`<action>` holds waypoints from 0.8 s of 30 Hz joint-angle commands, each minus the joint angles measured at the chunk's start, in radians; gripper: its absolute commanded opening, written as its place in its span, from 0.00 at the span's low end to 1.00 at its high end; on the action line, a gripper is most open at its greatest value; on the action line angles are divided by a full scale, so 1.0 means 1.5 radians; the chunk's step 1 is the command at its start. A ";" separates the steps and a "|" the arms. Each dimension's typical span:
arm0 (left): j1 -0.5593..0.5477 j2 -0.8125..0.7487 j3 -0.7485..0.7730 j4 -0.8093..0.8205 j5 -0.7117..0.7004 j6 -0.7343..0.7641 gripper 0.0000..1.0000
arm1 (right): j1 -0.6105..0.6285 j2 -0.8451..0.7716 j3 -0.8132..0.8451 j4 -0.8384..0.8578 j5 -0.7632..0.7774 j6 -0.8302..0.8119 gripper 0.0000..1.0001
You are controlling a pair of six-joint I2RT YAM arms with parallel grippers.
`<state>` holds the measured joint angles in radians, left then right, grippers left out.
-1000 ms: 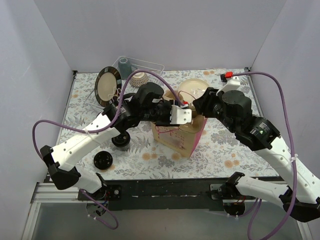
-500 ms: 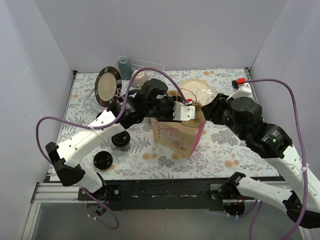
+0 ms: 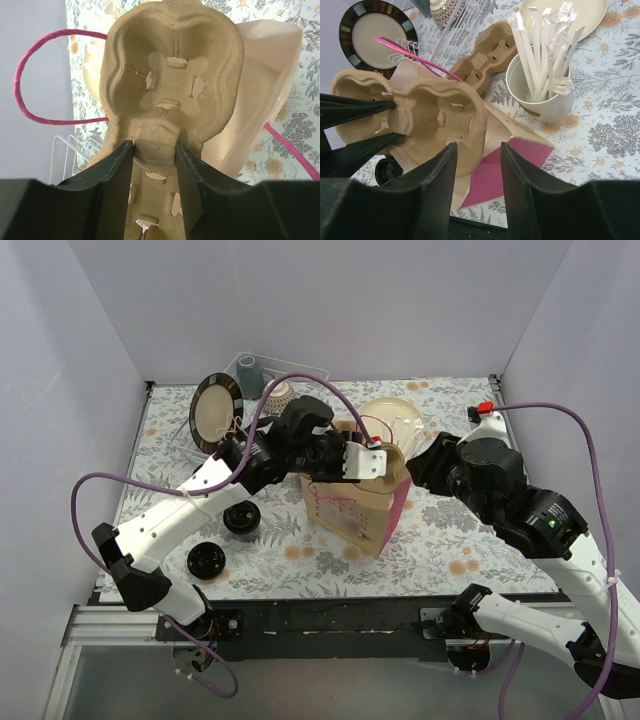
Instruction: Pack the takeout coffee
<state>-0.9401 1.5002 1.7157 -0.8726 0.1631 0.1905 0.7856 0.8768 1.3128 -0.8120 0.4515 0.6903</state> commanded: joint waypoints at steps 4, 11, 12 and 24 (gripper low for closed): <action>0.019 -0.021 0.018 -0.008 -0.006 0.008 0.00 | -0.002 -0.008 -0.010 0.005 0.012 0.021 0.47; 0.021 -0.022 0.025 -0.020 0.003 0.008 0.00 | -0.002 -0.007 -0.008 -0.003 0.013 0.020 0.48; 0.022 -0.023 0.025 -0.021 0.003 0.008 0.00 | -0.002 -0.007 -0.008 -0.004 0.014 0.022 0.48; 0.036 -0.032 0.031 -0.021 0.001 0.010 0.00 | -0.002 0.019 -0.016 -0.007 -0.093 0.078 0.46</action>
<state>-0.8936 1.4895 1.7176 -0.8906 0.1646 0.1944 0.7856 0.8883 1.2976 -0.8242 0.3908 0.7528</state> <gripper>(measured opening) 0.366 0.465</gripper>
